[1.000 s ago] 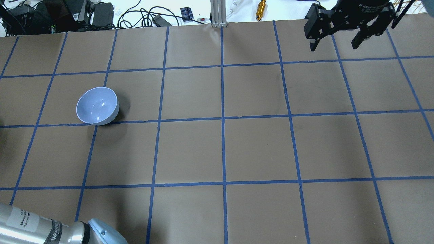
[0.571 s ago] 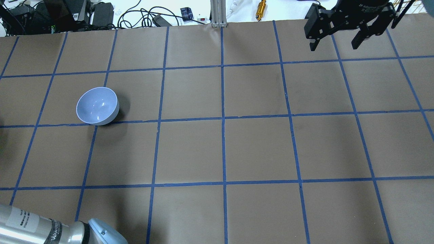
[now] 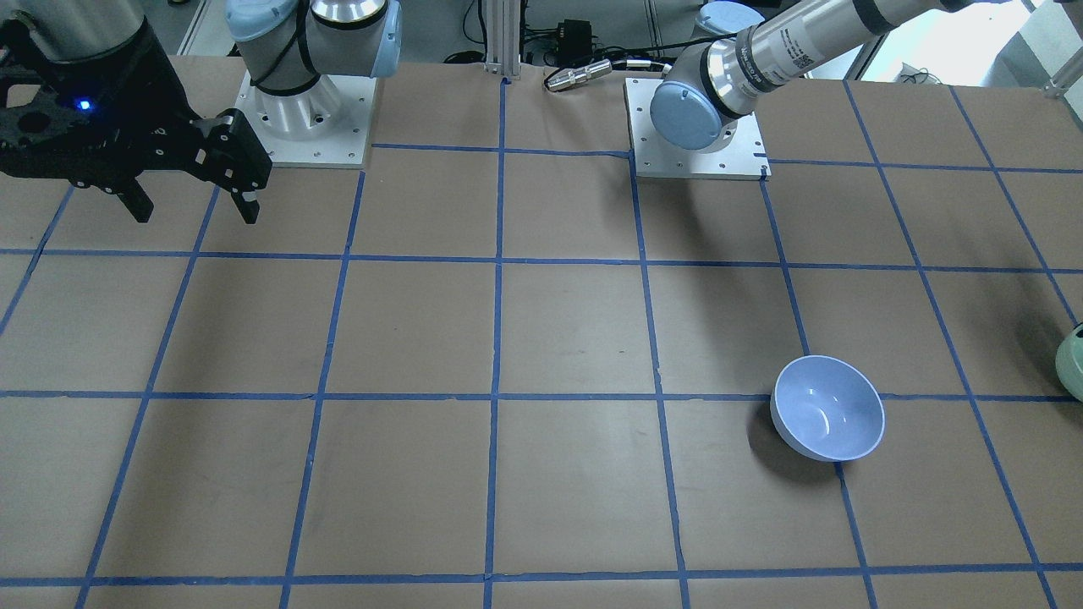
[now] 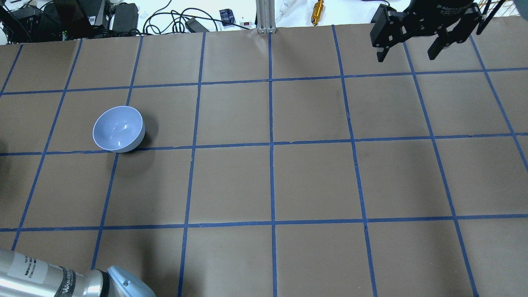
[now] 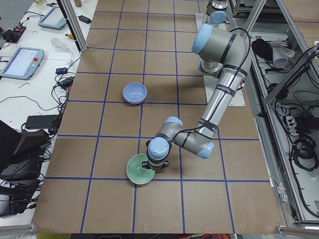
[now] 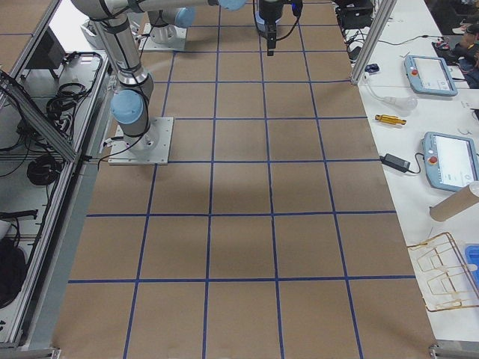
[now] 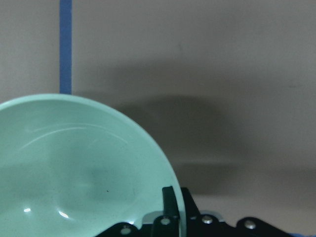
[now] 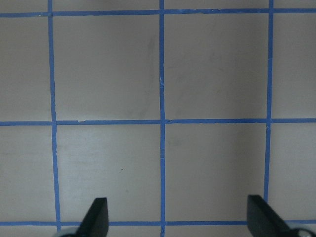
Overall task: Stack green bowl on blue bowl
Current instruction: 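Grasp the pale green bowl rim with the left gripper near the robot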
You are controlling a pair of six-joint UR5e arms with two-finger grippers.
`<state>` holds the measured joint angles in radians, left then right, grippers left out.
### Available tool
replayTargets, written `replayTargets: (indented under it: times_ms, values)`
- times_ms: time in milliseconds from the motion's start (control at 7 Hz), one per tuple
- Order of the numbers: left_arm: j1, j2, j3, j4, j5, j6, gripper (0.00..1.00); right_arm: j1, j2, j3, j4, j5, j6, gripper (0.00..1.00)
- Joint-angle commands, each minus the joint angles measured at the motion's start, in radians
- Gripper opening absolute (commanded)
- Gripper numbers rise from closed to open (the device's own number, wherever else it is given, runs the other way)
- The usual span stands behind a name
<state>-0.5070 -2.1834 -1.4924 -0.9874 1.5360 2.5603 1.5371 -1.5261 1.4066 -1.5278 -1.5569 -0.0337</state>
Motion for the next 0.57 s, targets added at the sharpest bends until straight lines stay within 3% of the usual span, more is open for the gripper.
replayTargets:
  times_ms: [0, 429]
  values:
    - [-0.007, 0.051, -0.002, -0.016, -0.02, -0.009, 0.0, 0.0, 0.001, 0.0, 0.0, 0.0, 0.0, 1.0]
    - [-0.086, 0.206, -0.009, -0.126, -0.027, -0.035, 0.0, 0.0, 0.0, 0.0, 0.0, 0.0, 0.0, 1.0]
